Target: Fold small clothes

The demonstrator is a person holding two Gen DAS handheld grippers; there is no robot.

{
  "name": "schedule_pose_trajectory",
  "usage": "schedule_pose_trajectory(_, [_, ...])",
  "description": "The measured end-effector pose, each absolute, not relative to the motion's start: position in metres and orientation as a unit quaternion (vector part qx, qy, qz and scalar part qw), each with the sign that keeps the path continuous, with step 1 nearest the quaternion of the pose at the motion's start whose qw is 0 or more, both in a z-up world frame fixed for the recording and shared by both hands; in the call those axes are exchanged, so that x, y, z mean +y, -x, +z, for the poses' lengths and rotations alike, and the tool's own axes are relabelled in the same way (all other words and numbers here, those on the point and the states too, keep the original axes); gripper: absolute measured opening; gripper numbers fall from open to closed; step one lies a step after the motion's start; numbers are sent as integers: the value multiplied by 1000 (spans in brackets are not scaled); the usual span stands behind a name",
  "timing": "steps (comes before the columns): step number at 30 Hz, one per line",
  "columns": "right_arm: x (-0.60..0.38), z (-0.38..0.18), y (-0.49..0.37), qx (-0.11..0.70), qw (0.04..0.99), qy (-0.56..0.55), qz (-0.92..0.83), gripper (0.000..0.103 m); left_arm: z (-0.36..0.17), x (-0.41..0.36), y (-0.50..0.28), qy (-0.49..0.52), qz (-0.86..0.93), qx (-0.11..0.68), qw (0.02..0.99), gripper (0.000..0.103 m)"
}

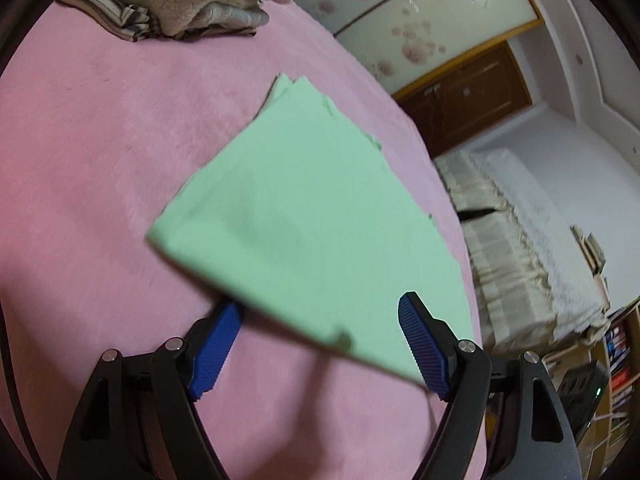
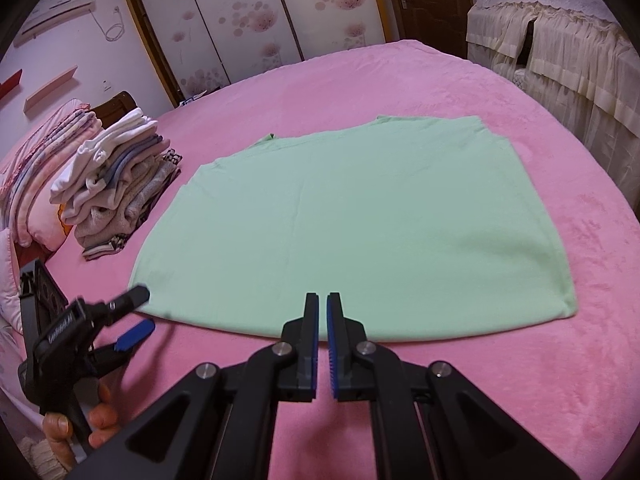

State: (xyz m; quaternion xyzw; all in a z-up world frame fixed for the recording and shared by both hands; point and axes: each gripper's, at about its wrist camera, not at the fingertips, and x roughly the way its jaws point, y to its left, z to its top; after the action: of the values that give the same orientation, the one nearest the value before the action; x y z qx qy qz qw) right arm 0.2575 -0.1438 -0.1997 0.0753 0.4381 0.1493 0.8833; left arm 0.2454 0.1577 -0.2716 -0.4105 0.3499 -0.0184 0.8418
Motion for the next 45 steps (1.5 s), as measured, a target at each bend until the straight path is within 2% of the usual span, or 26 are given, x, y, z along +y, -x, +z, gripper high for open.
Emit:
schedule_pose_trajectory(12, [-129, -210, -271, 435, 885, -71, 152, 4, -279, 163, -280, 439, 11, 299, 847, 77])
schedule_pose_trajectory(14, [-128, -212, -274, 436, 884, -72, 152, 4, -277, 173, -277, 438, 23, 298, 848, 72])
schedule_pose_trajectory(15, [-127, -212, -276, 437, 883, -73, 153, 4, -277, 175, -278, 438, 34, 300, 847, 61])
schedule_pose_trajectory(16, [-126, -212, -277, 436, 884, -72, 152, 4, -278, 176, -281, 437, 52, 308, 843, 44])
schedule_pose_trajectory(17, [-125, -212, -279, 434, 885, -71, 151, 4, -280, 179, -282, 441, 65, 315, 838, 35])
schedule_pose_trajectory(18, [-124, -211, -282, 432, 887, -68, 149, 4, -283, 183, -280, 443, 79, 323, 833, 20])
schedule_pose_trajectory(19, [-123, -211, -285, 430, 888, -66, 147, 4, -284, 185, -282, 442, 90, 334, 828, 14])
schedule_pose_trajectory(22, [-119, -210, -296, 429, 891, -49, 138, 4, -279, 179, -286, 415, 91, 343, 838, 9])
schedule_pose_trajectory(32, [-110, -215, -324, 429, 890, -22, 150, 4, -202, 129, -300, 262, 73, 292, 917, 7])
schedule_pose_trajectory(35, [-107, -229, -334, 457, 875, -11, 158, 4, -175, 104, -309, 220, 50, 280, 933, 7])
schedule_pose_trajectory(38, [-113, -238, -339, 474, 864, -32, 169, 4, -155, 77, -322, 189, 23, 272, 943, 7])
schedule_pose_trajectory(45, [-172, -209, -327, 440, 879, -91, 159, 4, -134, -4, -353, 135, -45, 279, 950, 7])
